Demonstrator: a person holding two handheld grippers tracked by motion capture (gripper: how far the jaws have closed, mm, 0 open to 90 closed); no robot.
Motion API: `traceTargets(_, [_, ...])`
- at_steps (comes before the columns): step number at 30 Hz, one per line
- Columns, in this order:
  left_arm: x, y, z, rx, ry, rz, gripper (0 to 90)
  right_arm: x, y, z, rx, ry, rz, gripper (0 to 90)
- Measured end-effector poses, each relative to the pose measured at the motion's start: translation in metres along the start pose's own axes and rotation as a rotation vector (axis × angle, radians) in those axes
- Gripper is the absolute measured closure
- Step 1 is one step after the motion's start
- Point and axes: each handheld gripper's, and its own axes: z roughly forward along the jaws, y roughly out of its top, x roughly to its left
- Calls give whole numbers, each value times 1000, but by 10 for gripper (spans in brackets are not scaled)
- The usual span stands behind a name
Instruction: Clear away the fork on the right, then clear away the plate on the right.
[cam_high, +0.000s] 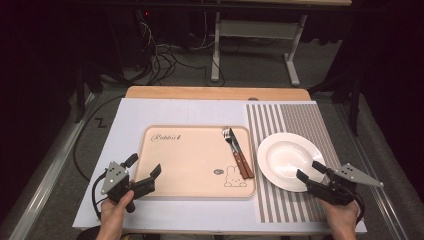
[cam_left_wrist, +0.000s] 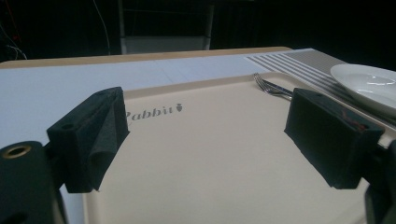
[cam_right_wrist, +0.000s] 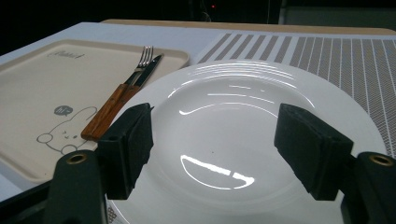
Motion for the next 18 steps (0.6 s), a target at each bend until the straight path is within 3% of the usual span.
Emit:
traceTargets(8, [-1,0,1,1,1,2,140,-3,-2,-3,1,-19,0,281])
traceTargets(18, [0,-1,1,7,8,7,140,-12,1,-3,25,-41,54,285])
